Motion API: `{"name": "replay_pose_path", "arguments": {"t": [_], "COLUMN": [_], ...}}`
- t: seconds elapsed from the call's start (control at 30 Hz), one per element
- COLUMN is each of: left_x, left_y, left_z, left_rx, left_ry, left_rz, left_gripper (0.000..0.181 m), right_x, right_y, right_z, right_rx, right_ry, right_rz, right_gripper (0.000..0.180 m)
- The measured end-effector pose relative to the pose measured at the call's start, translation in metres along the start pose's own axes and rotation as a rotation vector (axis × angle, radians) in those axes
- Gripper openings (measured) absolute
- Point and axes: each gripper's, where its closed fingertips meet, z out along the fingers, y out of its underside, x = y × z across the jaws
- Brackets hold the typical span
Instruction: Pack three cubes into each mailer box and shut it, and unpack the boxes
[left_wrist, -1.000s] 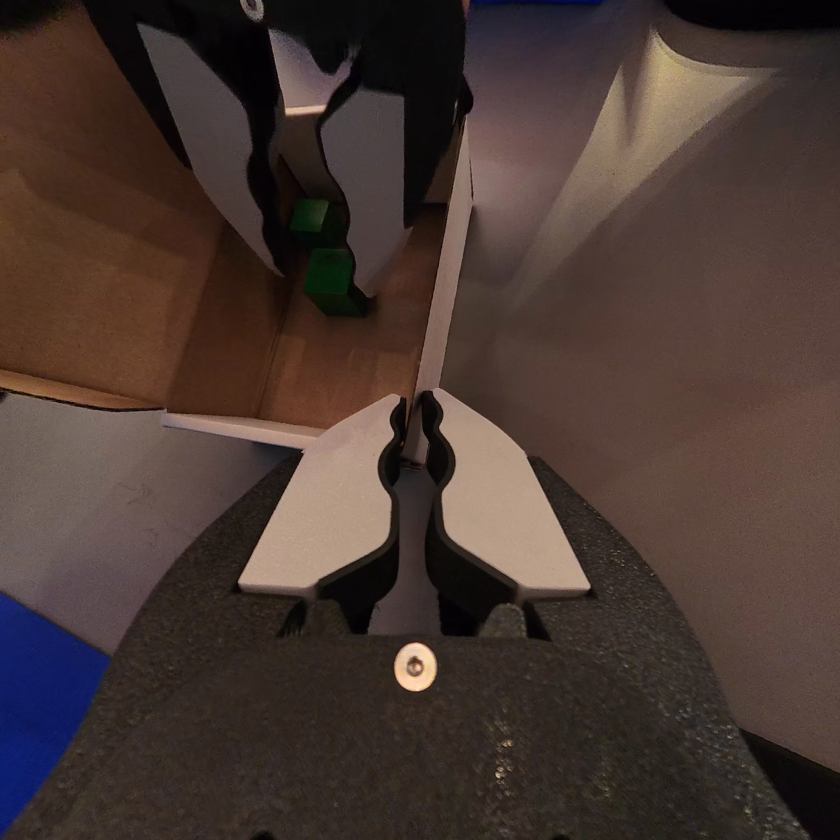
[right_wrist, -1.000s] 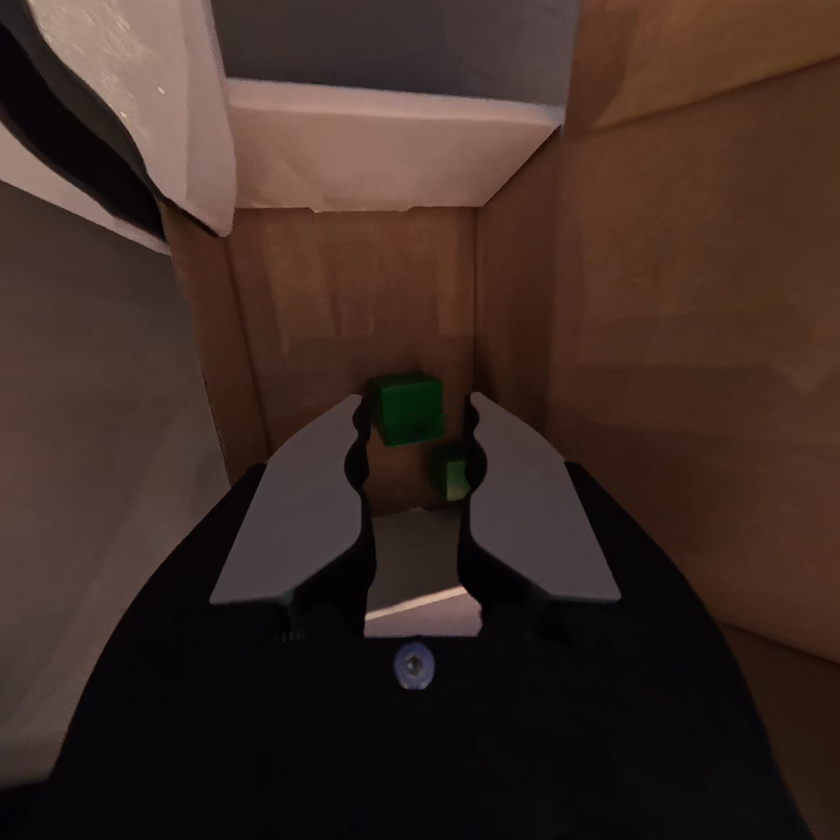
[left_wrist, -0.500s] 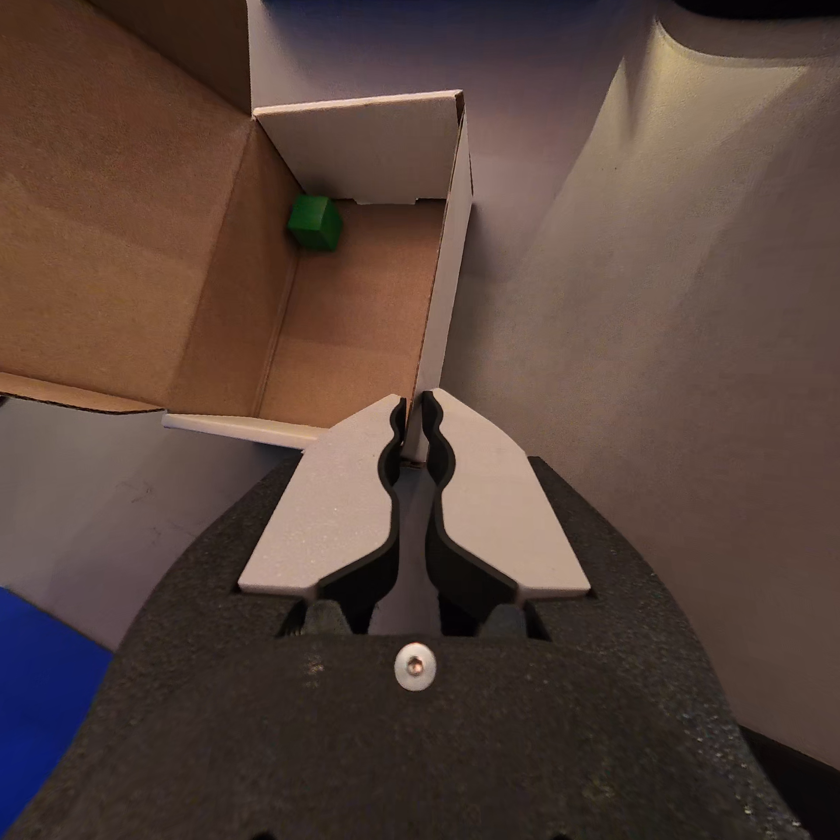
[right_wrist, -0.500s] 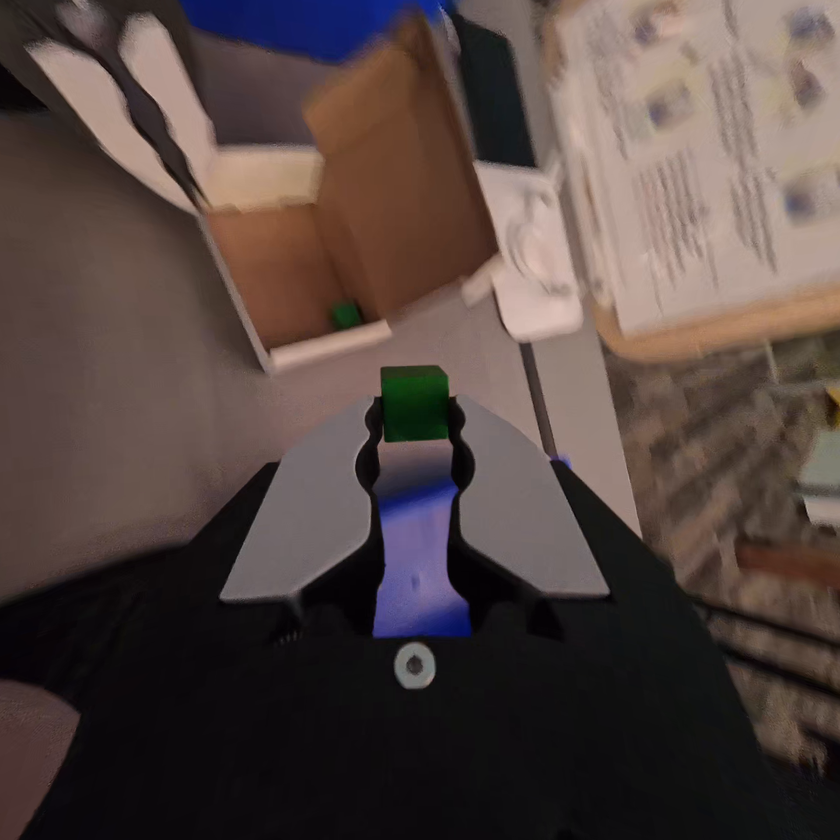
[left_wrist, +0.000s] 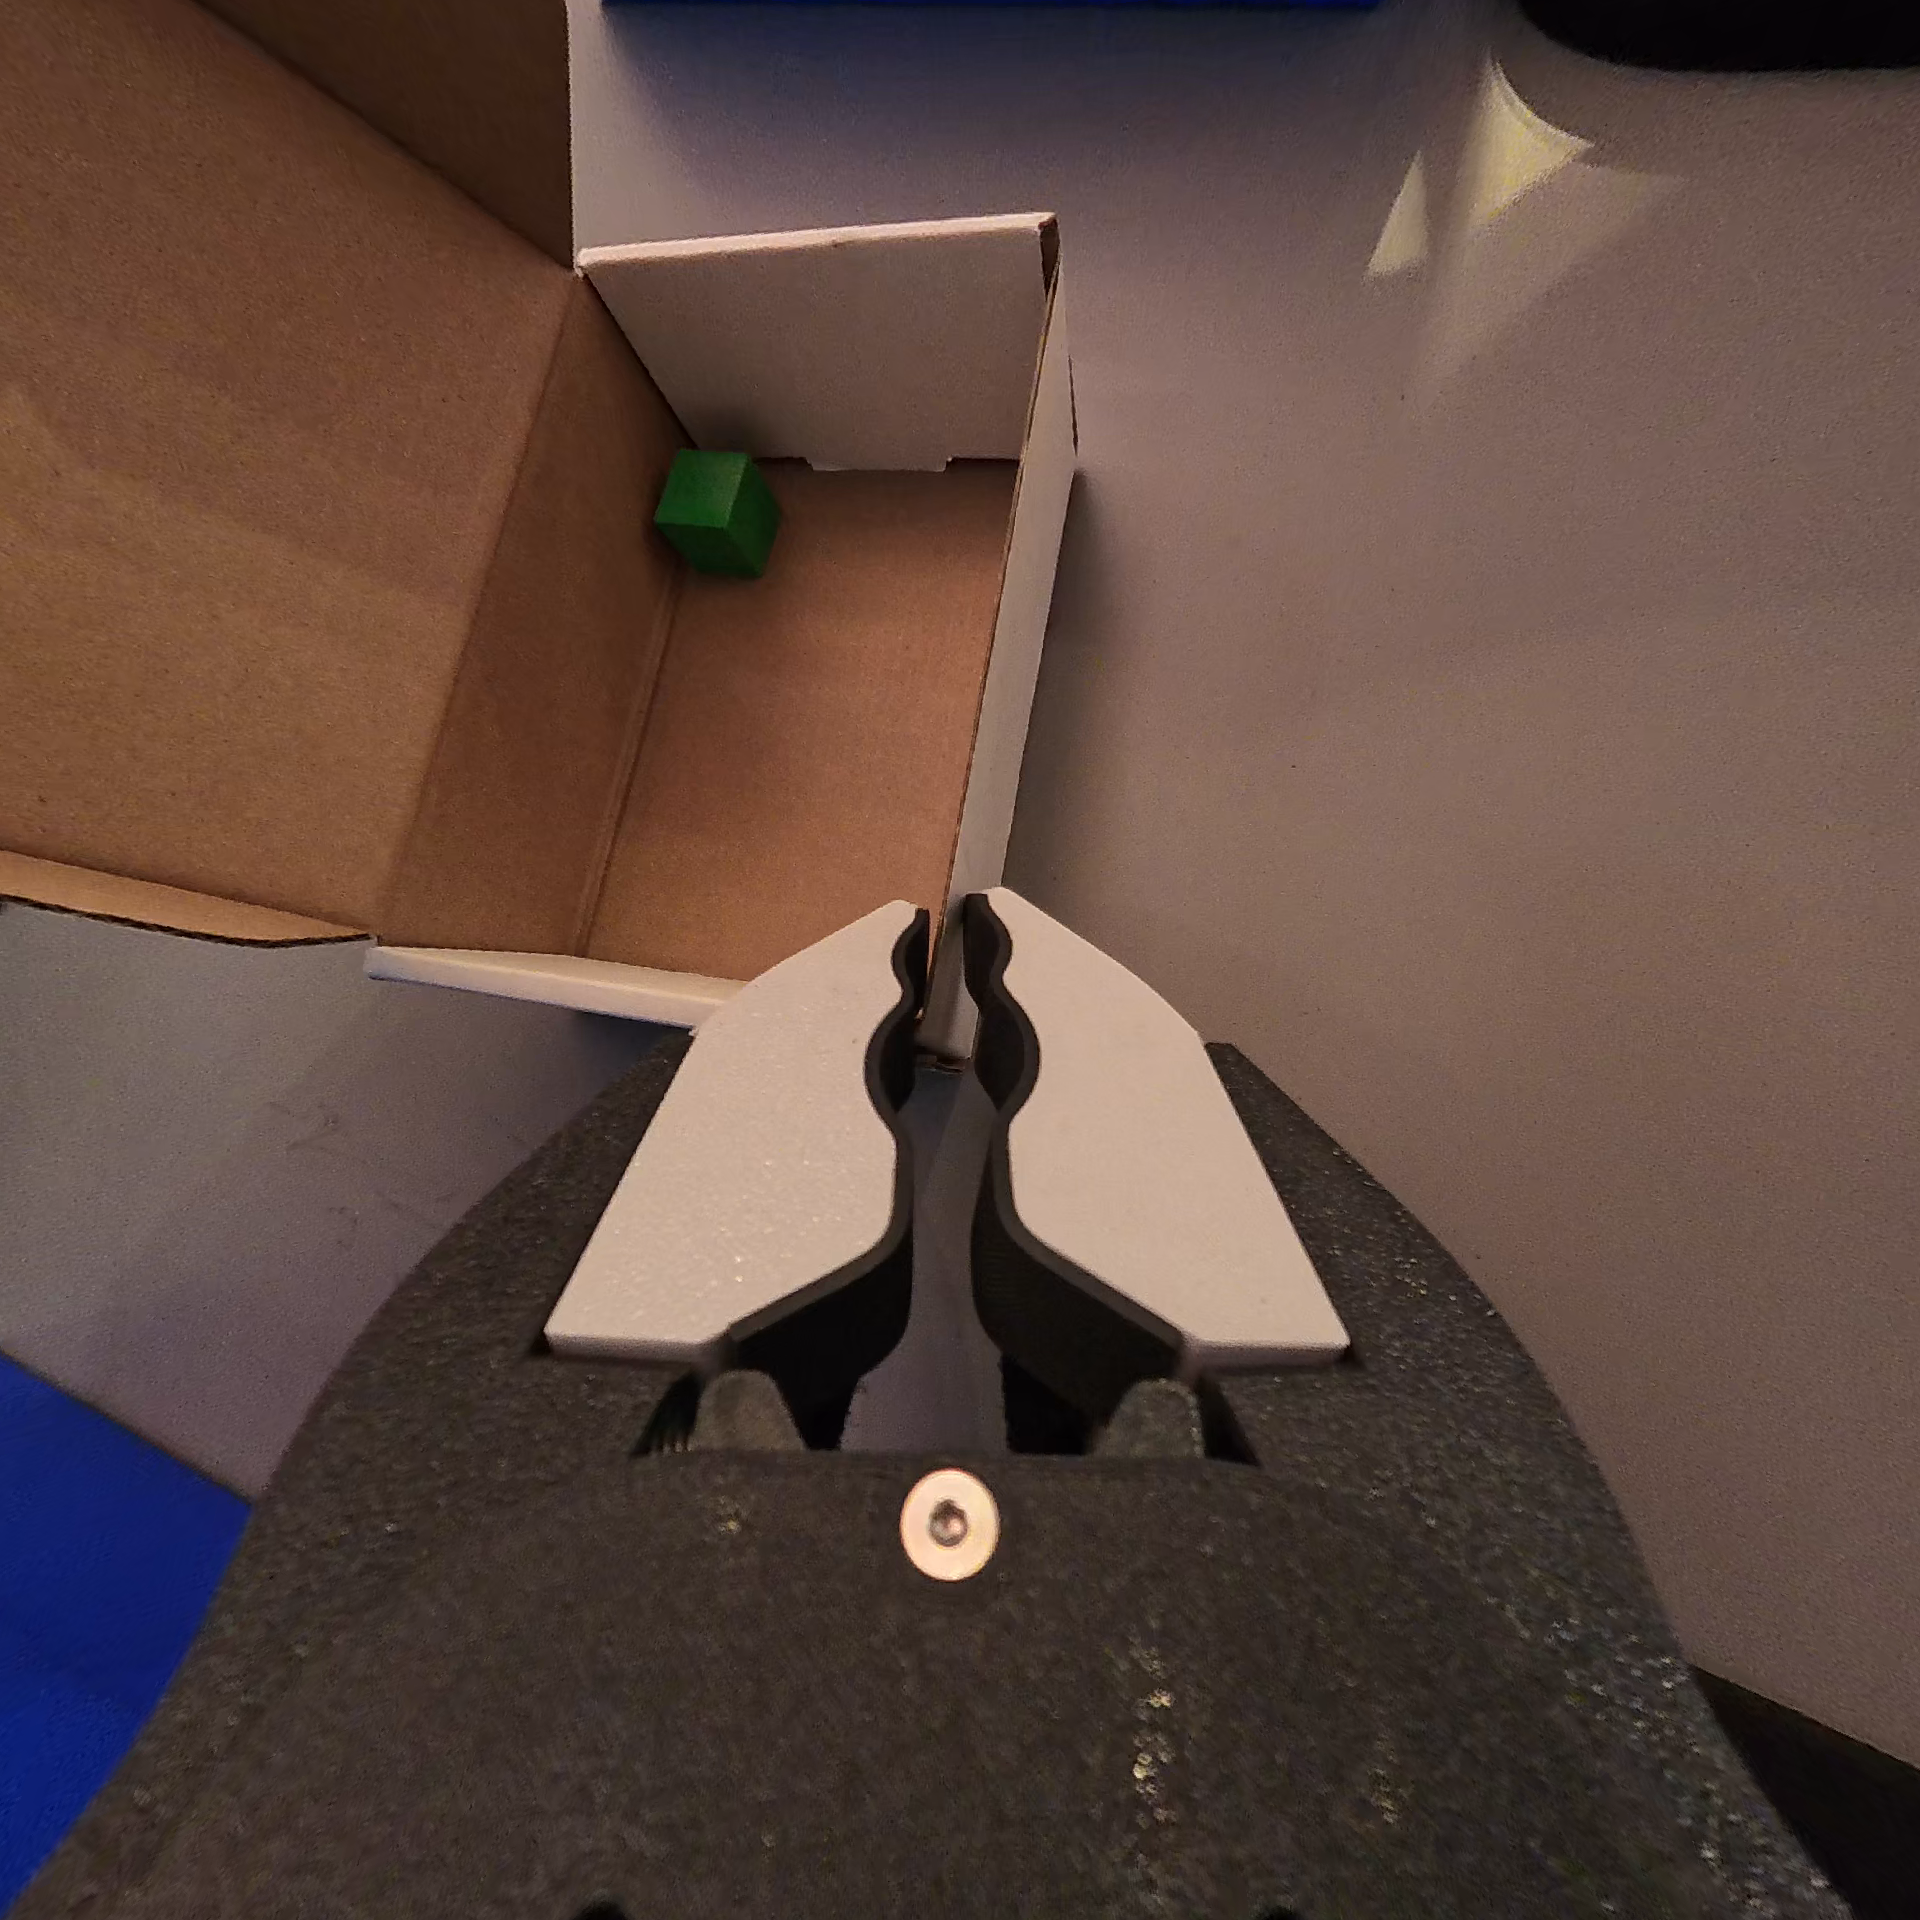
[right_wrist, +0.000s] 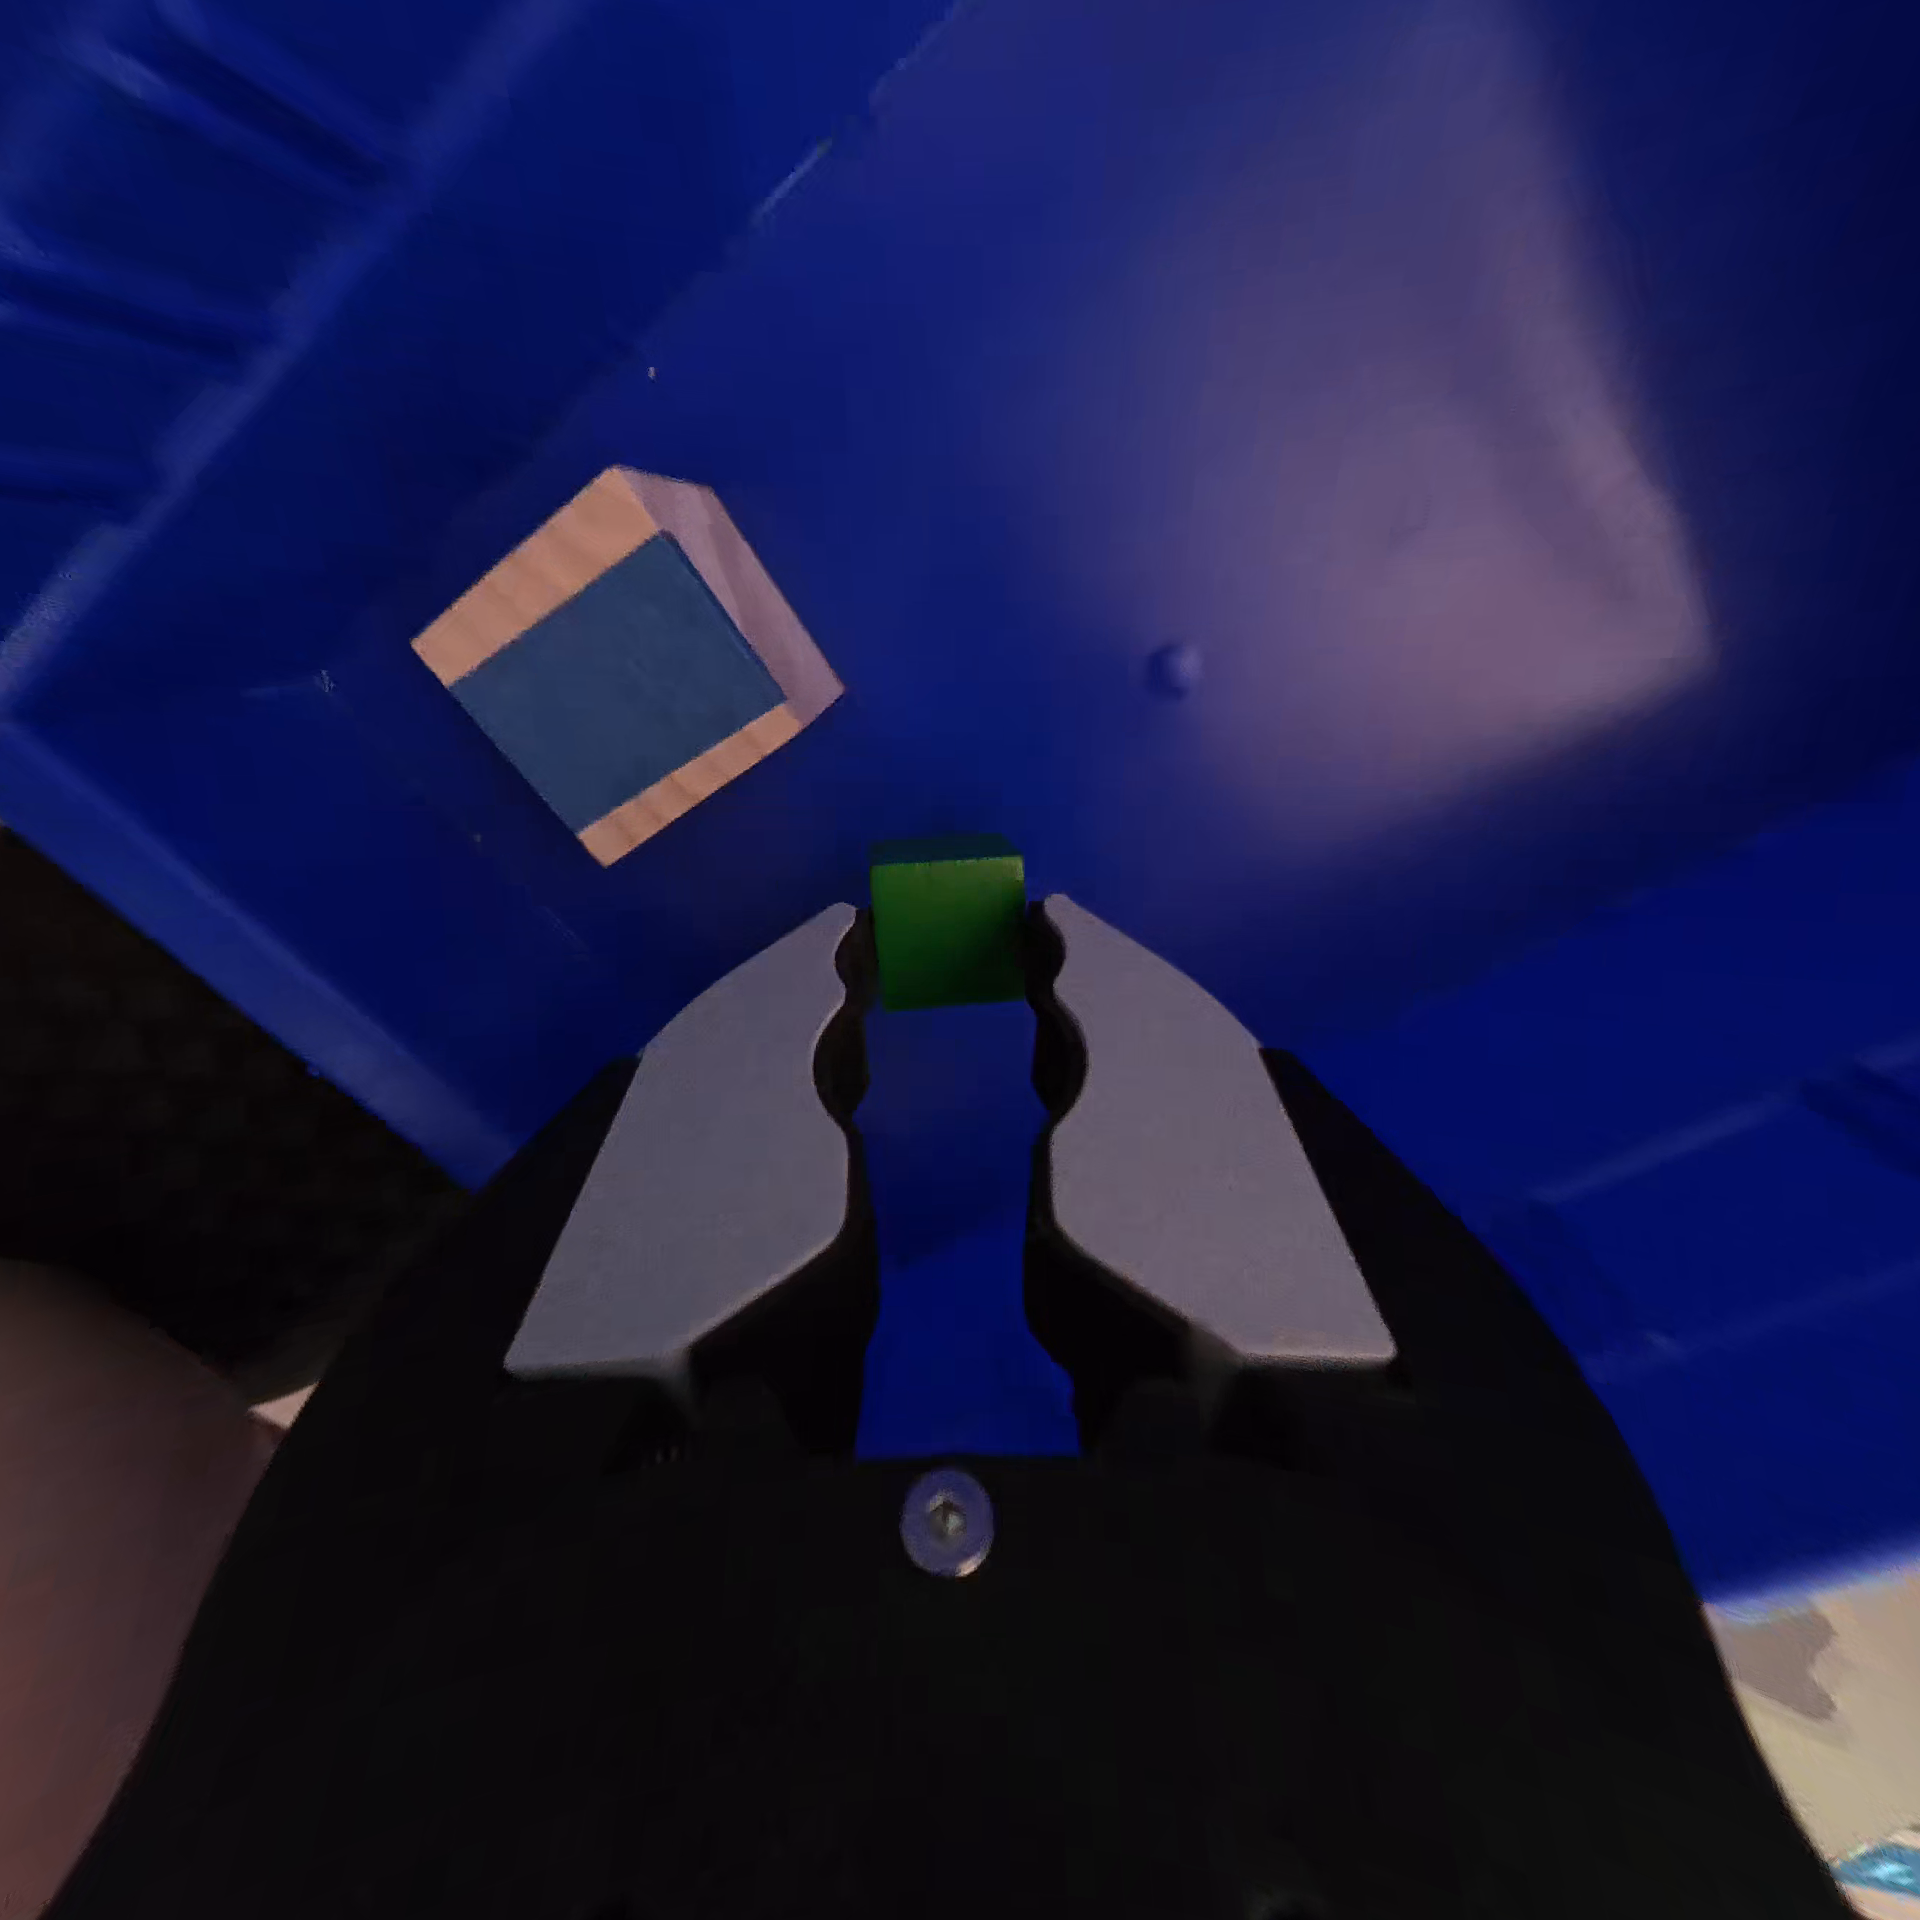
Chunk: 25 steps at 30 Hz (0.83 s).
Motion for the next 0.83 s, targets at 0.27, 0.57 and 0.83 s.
{"name": "replay_pose_path", "arguments": {"t": [0.27, 0.57, 0.83], "left_x": [0.000, 0.000, 0.000], "left_y": [0.000, 0.000, 0.000], "left_z": [0.000, 0.000, 0.000], "left_rx": [0.001, 0.001, -0.004], "left_ry": [0.001, 0.001, -0.005], "left_rz": [-0.001, 0.004, -0.002], "left_gripper": [0.006, 0.006, 0.006], "right_x": [-0.009, -0.024, -0.206], "right_y": [-0.003, -0.055, -0.246], "right_z": [0.006, -0.096, -0.100], "right_rx": [0.021, 0.311, 0.694], "right_ry": [-0.092, 0.200, 0.210], "right_rz": [0.115, -0.020, -0.714], "right_gripper": [0.033, 0.037, 0.032]}}
